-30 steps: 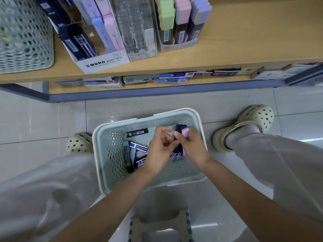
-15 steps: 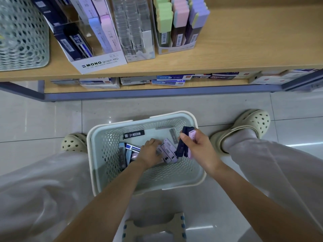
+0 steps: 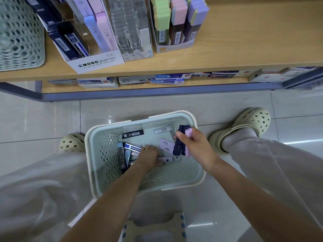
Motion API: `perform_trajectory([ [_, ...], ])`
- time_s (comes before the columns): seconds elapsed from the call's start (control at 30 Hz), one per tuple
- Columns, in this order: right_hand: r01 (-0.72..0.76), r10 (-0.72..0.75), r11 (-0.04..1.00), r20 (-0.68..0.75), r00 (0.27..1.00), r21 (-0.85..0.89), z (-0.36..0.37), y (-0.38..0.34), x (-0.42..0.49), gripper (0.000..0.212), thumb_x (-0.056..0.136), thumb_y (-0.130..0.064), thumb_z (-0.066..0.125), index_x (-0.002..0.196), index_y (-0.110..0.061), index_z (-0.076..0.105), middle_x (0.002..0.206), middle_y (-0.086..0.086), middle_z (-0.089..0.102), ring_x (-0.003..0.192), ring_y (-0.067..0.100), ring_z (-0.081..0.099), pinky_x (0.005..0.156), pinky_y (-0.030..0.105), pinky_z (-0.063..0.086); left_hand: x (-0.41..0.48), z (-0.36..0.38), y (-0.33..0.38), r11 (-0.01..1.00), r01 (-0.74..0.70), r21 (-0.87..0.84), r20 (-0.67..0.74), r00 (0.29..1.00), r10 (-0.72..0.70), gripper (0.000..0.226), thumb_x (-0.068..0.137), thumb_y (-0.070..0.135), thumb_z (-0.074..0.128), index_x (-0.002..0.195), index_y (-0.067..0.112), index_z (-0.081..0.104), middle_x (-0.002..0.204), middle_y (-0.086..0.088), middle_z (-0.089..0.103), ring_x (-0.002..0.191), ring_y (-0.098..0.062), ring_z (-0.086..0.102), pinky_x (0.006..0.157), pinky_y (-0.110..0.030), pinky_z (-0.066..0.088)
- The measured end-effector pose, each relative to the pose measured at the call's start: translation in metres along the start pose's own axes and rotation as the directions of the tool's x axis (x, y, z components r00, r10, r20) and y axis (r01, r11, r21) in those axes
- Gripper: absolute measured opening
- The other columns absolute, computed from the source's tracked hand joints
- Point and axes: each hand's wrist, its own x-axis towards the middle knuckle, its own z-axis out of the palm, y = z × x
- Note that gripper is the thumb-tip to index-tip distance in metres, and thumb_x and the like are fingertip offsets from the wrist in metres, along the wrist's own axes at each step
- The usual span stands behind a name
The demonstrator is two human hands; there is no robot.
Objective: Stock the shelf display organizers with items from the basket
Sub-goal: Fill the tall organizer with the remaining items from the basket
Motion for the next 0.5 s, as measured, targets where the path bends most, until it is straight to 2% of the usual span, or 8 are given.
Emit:
perform_trajectory([
  [0.13, -0.013, 0.013, 0.999, 0.005, 1.000, 0.037, -0.002, -0.003, -0.004, 0.041, 0.093, -0.010, 0.056, 0.057, -0.011, 0.037, 0.059, 0.007, 0.054, 0.093, 0.039, 0.063, 0.068, 0.016, 0.047, -0.015, -0.001, 0.003, 0.943, -0.039, -0.331, 0.008, 0.999, 0.045, 0.040, 0.094, 0.025, 0.055, 0.130, 0.010, 0.048, 0.132, -0.009, 0.049, 0.120, -0.024, 0.046, 0.103, -0.034, 0.035],
  [0.2, -0.026, 0.025, 0.999, 0.012, 1.000, 0.036, -0.003, -0.005, -0.006, 0.031, 0.093, -0.010, 0.056, 0.063, -0.006, 0.048, 0.068, 0.008, 0.065, 0.089, 0.027, 0.063, 0.063, 0.007, 0.046, -0.030, -0.006, 0.003, 0.877, -0.068, -0.476, -0.024, 0.998, 0.065, 0.021, 0.095, 0.014, 0.049, 0.114, 0.006, 0.043, 0.107, -0.009, 0.050, 0.097, -0.023, 0.050, 0.085, -0.033, 0.040],
  [0.23, -0.035, 0.034, 0.999, 0.012, 0.999, 0.026, -0.002, -0.005, -0.006, 0.023, 0.092, -0.009, 0.057, 0.072, 0.001, 0.055, 0.081, 0.018, 0.068, 0.086, 0.024, 0.061, 0.061, 0.007, 0.045, -0.040, -0.010, 0.004, 0.846, -0.079, -0.527, -0.053, 0.997, 0.060, 0.010, 0.096, 0.010, 0.044, 0.102, 0.011, 0.037, 0.091, -0.006, 0.045, 0.082, -0.018, 0.044, 0.073, -0.031, 0.037],
  [0.27, -0.039, 0.039, 0.999, 0.006, 0.999, 0.017, -0.002, -0.005, -0.006, 0.018, 0.091, -0.009, 0.058, 0.082, 0.007, 0.058, 0.093, 0.028, 0.065, 0.082, 0.022, 0.058, 0.060, 0.008, 0.044, -0.049, -0.015, 0.006, 0.803, -0.082, -0.591, -0.079, 0.996, 0.044, 0.015, 0.096, 0.008, 0.041, 0.092, 0.017, 0.030, 0.081, -0.002, 0.037, 0.073, -0.013, 0.035, 0.065, -0.028, 0.033],
  [0.3, -0.039, 0.039, 0.999, 0.006, 0.999, 0.005, -0.002, -0.005, -0.006, 0.020, 0.090, -0.009, 0.059, 0.089, 0.011, 0.058, 0.099, 0.033, 0.062, 0.080, 0.020, 0.056, 0.058, 0.009, 0.044, -0.056, -0.019, 0.009, 0.739, -0.086, -0.668, -0.108, 0.994, 0.019, 0.021, 0.096, 0.008, 0.039, 0.086, 0.021, 0.025, 0.077, -0.001, 0.033, 0.069, -0.011, 0.030, 0.062, -0.026, 0.031],
  [0.37, -0.038, 0.039, 0.999, 0.017, 0.999, -0.027, -0.001, -0.007, -0.009, 0.020, 0.089, -0.010, 0.062, 0.087, 0.009, 0.059, 0.087, 0.030, 0.063, 0.070, 0.013, 0.056, 0.053, 0.008, 0.043, -0.068, -0.034, 0.018, 0.580, -0.091, -0.809, -0.156, 0.986, -0.062, 0.020, 0.098, 0.008, 0.033, 0.086, 0.022, 0.024, 0.078, -0.002, 0.033, 0.069, -0.013, 0.032, 0.061, -0.026, 0.034],
  [0.43, -0.026, 0.027, 0.997, 0.025, 0.999, -0.068, 0.001, -0.012, -0.013, 0.019, 0.088, -0.012, 0.063, 0.073, -0.004, 0.056, 0.069, 0.011, 0.059, 0.054, 0.002, 0.052, 0.050, 0.009, 0.040, -0.079, -0.055, 0.030, 0.409, -0.111, -0.906, -0.180, 0.974, -0.134, 0.007, 0.101, 0.010, 0.030, 0.096, 0.014, 0.028, 0.077, -0.002, 0.037, 0.070, -0.014, 0.040, 0.064, -0.019, 0.041],
  [0.5, 0.004, 0.000, 0.994, 0.029, 1.000, -0.105, 0.003, -0.017, -0.017, 0.022, 0.088, -0.016, 0.064, 0.069, -0.010, 0.054, 0.064, 0.001, 0.055, 0.053, 0.002, 0.049, 0.052, 0.013, 0.040, -0.089, -0.078, 0.046, 0.247, -0.168, -0.954, -0.203, 0.971, -0.123, 0.009, 0.102, 0.019, 0.032, 0.099, 0.013, 0.038, 0.073, 0.001, 0.040, 0.066, -0.011, 0.043, 0.069, -0.019, 0.043],
])
